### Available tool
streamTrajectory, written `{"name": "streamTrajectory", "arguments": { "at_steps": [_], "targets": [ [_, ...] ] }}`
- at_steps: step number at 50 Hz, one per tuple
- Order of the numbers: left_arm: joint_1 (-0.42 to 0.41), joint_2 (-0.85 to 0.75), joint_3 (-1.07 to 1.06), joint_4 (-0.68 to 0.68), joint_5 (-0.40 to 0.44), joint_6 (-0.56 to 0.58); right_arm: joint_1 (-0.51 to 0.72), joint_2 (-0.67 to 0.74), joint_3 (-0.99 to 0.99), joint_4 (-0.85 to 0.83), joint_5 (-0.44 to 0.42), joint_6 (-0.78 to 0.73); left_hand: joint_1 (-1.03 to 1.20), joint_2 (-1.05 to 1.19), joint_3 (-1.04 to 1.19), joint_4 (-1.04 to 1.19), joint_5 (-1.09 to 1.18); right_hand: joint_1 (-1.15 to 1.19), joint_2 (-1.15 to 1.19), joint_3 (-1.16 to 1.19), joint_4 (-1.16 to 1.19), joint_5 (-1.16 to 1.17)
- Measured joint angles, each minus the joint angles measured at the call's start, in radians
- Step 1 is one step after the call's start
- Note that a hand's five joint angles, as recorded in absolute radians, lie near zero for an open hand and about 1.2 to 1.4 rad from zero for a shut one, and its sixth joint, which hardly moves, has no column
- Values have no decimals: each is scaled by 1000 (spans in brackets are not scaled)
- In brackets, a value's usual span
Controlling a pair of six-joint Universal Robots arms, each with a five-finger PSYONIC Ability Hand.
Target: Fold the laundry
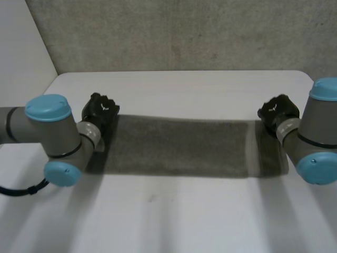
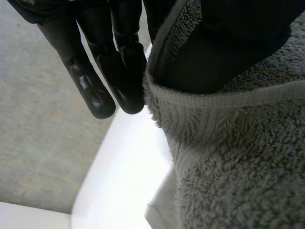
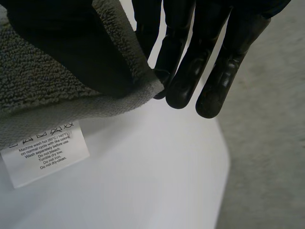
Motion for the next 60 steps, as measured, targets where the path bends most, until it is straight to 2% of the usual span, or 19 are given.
{"name": "streamTrajectory", "arguments": {
  "at_steps": [9,10,11,12,13,14,15,18,29,35,36,44,53,60],
  "targets": [
    [1,-152,178,61,4,8,36,78,-65,-201,8,-9,0,0,0,0,0,0,0,0,0,0],
    [1,-161,183,63,4,13,42,88,-69,-215,8,-9,-125,-121,-121,-122,-115,-194,-204,-204,-204,-193],
    [1,-164,184,64,3,16,44,92,-70,-218,9,-9,-238,-253,-225,-226,-218,-315,-331,-308,-308,-291],
    [1,-169,184,64,3,25,50,102,-74,-225,12,-8,-582,-542,-507,-514,-508,-595,-615,-609,-610,-586],
    [1,-169,183,64,2,28,52,105,-75,-226,14,-8,-707,-646,-633,-618,-615,-595,-615,-609,-610,-586],
    [1,-166,182,63,2,32,55,108,-76,-227,17,-8,-860,-799,-783,-773,-777,-681,-769,-762,-746,-722],
    [1,-161,180,63,2,35,56,109,-77,-227,21,-7,-893,-913,-909,-913,-891,-740,-879,-881,-887,-856],
    [1,-134,171,60,2,41,62,104,-80,-225,38,-4,-967,-989,-985,-986,-965,-757,-952,-976,-959,-936],
    [13,-20,127,36,48,39,79,-29,26,-202,51,68,-1024,-1047,-1045,-1045,-1006,-757,-952,-976,-959,-940],
    [61,11,93,-41,123,43,89,-105,106,-187,46,98,-1024,-1050,-1045,-1048,-1008,-757,-952,-976,-959,-940],
    [85,18,83,-80,158,44,90,-124,132,-180,45,101,-1024,-1050,-1045,-1048,-1008,-757,-952,-976,-959,-941],
    [145,17,82,-132,271,51,92,-146,185,-164,44,108,-1023,-1043,-1043,-1045,-1008,-757,-952,-976,-959,-941],
    [154,-48,145,-61,361,92,91,-144,207,-162,44,134,-1020,-1034,-1033,-1034,-1008,-757,-952,-976,-959,-941],
    [152,-104,193,47,510,108,89,-140,218,-163,41,147,-1020,-1025,-1025,-1026,-1008,-757,-952,-976,-959,-941]
  ]
}}
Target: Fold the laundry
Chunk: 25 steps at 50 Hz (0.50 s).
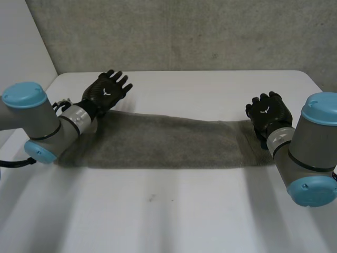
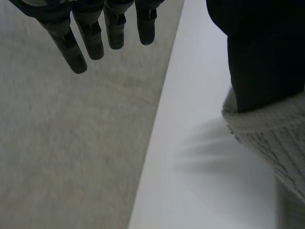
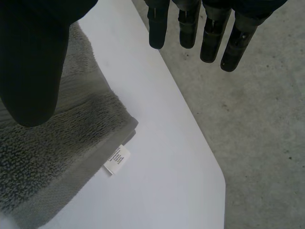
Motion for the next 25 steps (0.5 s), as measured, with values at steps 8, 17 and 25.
{"name": "streamTrajectory", "arguments": {
  "at_steps": [8,17,25],
  "targets": [
    [2,-102,121,26,71,2,-5,7,3,-1,-13,2,26,15,15,16,3,0,0,0,0,0],
    [36,-144,202,-44,112,0,-10,20,-6,-2,-19,1,37,28,28,30,3,0,0,0,0,0],
    [84,-139,203,-114,197,0,-11,27,-8,-2,-19,1,41,33,34,35,9,0,0,0,0,0]
  ]
}}
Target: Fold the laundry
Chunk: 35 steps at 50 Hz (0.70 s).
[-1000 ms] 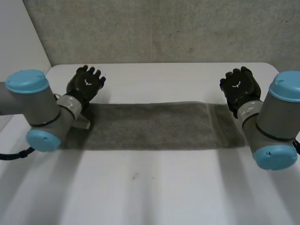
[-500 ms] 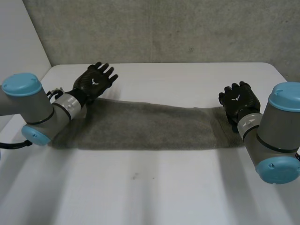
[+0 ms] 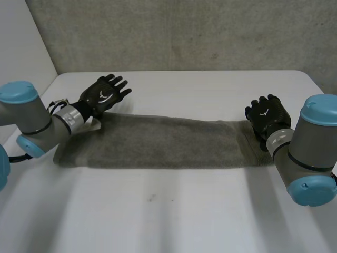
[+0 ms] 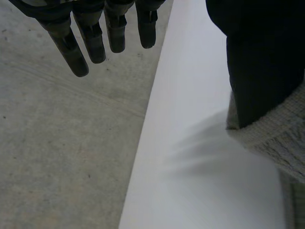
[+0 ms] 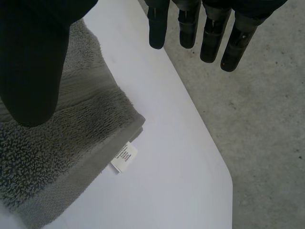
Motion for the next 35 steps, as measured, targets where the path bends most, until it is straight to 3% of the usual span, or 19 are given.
{"name": "streamTrajectory", "arguments": {
  "at_steps": [13,25,35],
  "targets": [
    [60,13,15,-126,49,33,0,5,2,0,0,0,19,14,14,13,25,0,0,0,0,0],
    [75,19,11,-137,-117,105,4,17,1,0,0,-1,5,-2,-1,-3,8,0,0,0,0,0],
    [66,78,-41,-112,-70,24,7,21,3,0,-9,-1,-29,-39,-39,-39,-8,0,0,0,0,0]
  ]
}}
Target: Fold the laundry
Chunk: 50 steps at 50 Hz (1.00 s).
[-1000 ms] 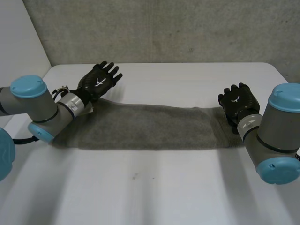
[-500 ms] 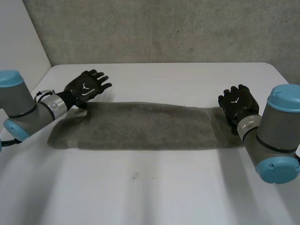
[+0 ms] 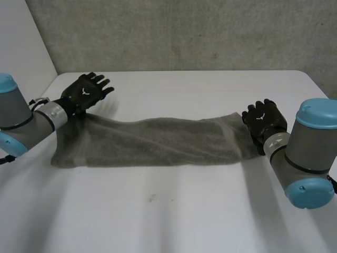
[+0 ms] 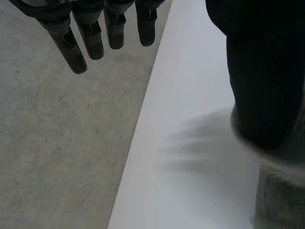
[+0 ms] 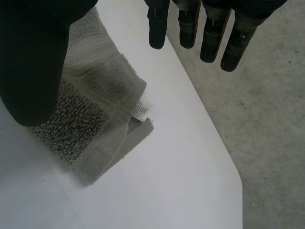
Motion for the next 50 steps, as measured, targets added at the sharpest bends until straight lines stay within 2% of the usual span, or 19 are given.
{"name": "streamTrajectory", "arguments": {
  "at_steps": [5,12,17,23,29,30,34,36,37,45,47,50],
  "targets": [
    [-7,-12,-11,60,25,-85,3,4,2,1,-2,0,-2,-2,-1,-2,-2,0,0,0,0,0],
    [-13,-83,6,155,20,-110,4,5,2,1,-4,0,-2,-2,-1,-2,-2,0,0,0,0,0],
    [-29,-77,-7,141,18,-115,1,1,0,0,-4,4,-2,-2,-1,-2,-2,0,0,0,0,0],
    [-60,61,-99,51,17,-170,-5,-14,-10,2,-6,47,-2,-2,-1,-2,-2,0,0,0,0,0],
    [-104,277,-245,-6,-15,-357,-15,-46,-36,52,-44,172,-2,1,2,0,-2,0,0,0,0,0],
    [-121,347,-291,-15,-54,-446,-21,-58,-47,81,-62,209,2,10,10,7,-2,0,0,0,0,0],
    [-160,480,-378,-25,-197,-646,-54,-99,-99,228,-147,349,2,14,14,11,-1,0,0,0,0,0],
    [-184,534,-417,-30,-295,-731,-68,-109,-119,290,-177,391,2,14,14,11,-1,0,0,0,0,0],
    [-207,572,-449,-33,-387,-785,-79,-113,-132,340,-199,418,2,14,14,11,-1,0,0,0,0,0],
    [-333,659,-580,-25,-722,-862,-99,-97,-132,399,-228,431,-1,11,11,8,-2,0,0,0,0,0],
    [-366,664,-623,-2,-776,-862,-100,-81,-118,369,-226,410,-1,3,3,2,-2,0,0,3,0,0],
    [-391,659,-679,53,-808,-859,-101,-62,-101,330,-222,381,-4,-3,-3,-4,-1,0,2,3,1,2]
  ]
}}
